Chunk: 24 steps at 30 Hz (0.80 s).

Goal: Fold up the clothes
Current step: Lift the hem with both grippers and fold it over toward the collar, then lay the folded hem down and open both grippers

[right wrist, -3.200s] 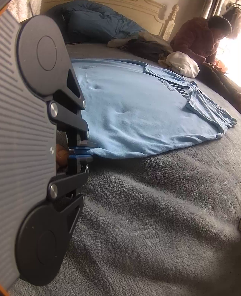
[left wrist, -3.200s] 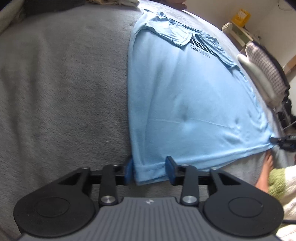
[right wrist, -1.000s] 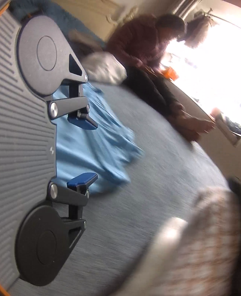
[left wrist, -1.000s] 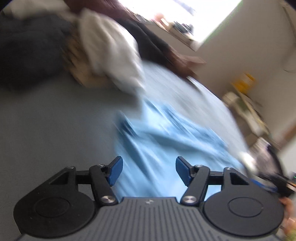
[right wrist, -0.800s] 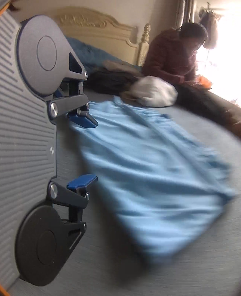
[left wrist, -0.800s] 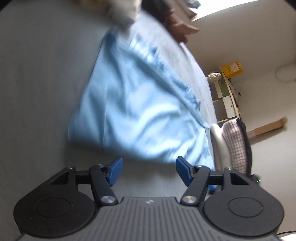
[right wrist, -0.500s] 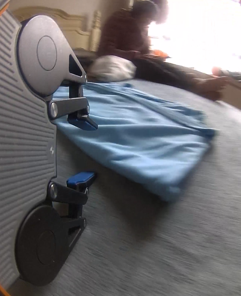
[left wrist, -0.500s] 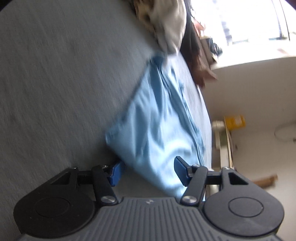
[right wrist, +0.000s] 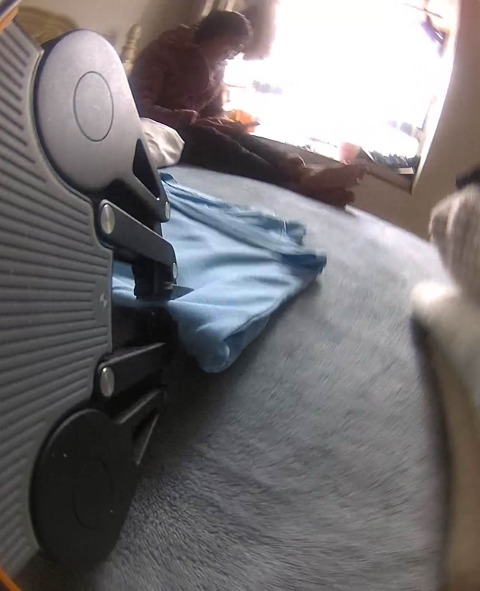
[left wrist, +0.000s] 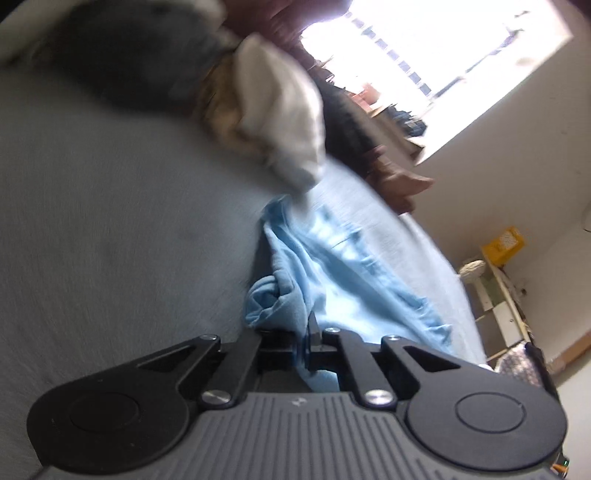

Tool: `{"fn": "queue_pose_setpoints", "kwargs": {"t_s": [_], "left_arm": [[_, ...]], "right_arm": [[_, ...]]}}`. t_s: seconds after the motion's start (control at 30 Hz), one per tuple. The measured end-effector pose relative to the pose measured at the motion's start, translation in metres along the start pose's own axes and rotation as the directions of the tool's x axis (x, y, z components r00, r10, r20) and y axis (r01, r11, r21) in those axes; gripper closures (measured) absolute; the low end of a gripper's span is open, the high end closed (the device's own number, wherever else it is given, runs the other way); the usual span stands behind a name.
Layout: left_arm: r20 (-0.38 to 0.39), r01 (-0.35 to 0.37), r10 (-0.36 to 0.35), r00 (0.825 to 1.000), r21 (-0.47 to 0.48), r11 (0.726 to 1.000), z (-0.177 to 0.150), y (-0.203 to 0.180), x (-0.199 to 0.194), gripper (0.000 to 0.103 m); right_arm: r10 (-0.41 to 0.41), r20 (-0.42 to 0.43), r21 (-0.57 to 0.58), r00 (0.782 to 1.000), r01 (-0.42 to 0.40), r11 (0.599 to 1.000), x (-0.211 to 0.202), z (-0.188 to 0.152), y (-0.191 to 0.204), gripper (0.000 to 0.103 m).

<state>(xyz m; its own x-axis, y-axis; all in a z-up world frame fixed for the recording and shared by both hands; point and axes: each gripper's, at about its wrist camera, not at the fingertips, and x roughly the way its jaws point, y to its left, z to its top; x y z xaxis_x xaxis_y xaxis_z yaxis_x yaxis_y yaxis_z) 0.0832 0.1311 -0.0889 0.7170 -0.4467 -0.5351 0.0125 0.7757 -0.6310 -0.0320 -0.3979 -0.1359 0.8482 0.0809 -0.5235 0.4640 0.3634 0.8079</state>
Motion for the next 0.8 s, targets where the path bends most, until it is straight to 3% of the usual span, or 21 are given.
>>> {"fn": "queue_pose_setpoints", "kwargs": {"t_s": [0.17,0.33,0.43,0.57,0.63,0.67,0.73,0.8], "left_arm": [[-0.053,0.034,-0.031,0.998,0.062,0.997,-0.003,-0.008,-0.039,0.1],[-0.182,0.067,-0.038,0.983,0.154,0.986,-0.021,0.006,-0.104,0.1],[-0.3,0.035,0.016,0.954,0.163,0.986,-0.04,0.022,-0.145,0.1],[-0.44,0.002,0.091,0.894,0.206,0.978,-0.079,0.043,-0.162,0.098],[-0.469,-0.017,0.167,0.867,0.309,0.951,-0.091,0.047,-0.155,0.08],[-0.472,-0.03,0.21,0.856,0.36,0.932,-0.095,0.049,-0.152,0.078],[-0.45,-0.032,0.236,0.861,0.416,0.909,-0.089,0.049,-0.16,0.073],[-0.417,-0.035,0.246,0.875,0.453,0.891,-0.08,0.048,-0.172,0.061]], "right_arm": [[0.017,-0.02,-0.073,1.0,-0.018,0.997,-0.046,0.006,0.01,0.102],[-0.035,-0.176,-0.171,0.984,0.005,0.985,-0.095,-0.017,0.006,0.102],[-0.1,-0.306,-0.221,0.947,0.032,0.975,-0.129,-0.037,-0.007,0.102],[-0.188,-0.436,-0.292,0.88,0.059,0.955,-0.152,-0.062,-0.024,0.101],[-0.239,-0.473,-0.34,0.848,0.075,0.937,-0.151,-0.068,-0.031,0.097],[-0.262,-0.485,-0.35,0.834,0.09,0.933,-0.148,-0.068,-0.035,0.097],[-0.305,-0.505,-0.376,0.807,0.112,0.92,-0.145,-0.067,-0.04,0.091],[-0.346,-0.482,-0.441,0.805,0.119,0.89,-0.157,-0.062,-0.035,0.077]]}}
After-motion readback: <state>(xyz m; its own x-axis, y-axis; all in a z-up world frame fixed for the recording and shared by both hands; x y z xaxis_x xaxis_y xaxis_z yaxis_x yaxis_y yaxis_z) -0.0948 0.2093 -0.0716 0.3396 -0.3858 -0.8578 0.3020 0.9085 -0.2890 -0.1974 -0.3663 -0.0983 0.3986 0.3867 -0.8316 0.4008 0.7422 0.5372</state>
